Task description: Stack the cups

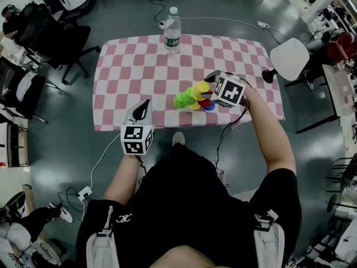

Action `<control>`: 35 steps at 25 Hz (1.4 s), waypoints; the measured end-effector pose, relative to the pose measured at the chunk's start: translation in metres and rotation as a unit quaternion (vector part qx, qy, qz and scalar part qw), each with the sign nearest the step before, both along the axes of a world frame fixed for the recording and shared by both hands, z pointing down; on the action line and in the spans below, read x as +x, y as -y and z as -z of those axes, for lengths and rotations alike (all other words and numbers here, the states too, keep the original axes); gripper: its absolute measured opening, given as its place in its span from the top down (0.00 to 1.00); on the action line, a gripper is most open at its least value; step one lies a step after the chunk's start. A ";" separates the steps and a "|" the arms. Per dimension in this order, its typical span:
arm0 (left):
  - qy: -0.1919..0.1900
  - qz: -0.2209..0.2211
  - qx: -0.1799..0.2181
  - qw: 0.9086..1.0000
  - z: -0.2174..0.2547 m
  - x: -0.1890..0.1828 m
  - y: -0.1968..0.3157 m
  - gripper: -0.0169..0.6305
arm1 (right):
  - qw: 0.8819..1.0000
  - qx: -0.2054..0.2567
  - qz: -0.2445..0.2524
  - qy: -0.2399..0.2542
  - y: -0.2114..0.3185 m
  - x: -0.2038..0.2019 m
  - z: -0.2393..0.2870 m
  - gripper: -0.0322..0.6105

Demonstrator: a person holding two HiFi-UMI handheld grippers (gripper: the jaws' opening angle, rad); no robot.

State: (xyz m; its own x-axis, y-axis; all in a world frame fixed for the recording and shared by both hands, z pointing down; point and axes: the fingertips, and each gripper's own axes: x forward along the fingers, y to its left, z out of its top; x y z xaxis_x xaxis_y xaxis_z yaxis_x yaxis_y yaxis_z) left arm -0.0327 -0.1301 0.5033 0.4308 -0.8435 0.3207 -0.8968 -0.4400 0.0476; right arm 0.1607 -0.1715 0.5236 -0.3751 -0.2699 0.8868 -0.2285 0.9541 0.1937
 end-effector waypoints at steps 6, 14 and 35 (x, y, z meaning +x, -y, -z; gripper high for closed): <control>0.004 -0.003 -0.006 1.000 -0.004 0.002 -0.004 0.95 | 1.000 -0.002 0.000 -0.015 0.000 0.003 -0.007 0.61; 0.007 -0.001 -0.006 1.000 -0.005 0.005 -0.005 0.95 | 0.999 0.020 -0.030 0.027 0.009 0.004 0.006 0.57; -0.017 -0.038 0.053 0.998 0.047 0.063 -0.012 0.95 | 0.778 0.403 -0.332 0.350 -0.038 0.087 0.142 0.95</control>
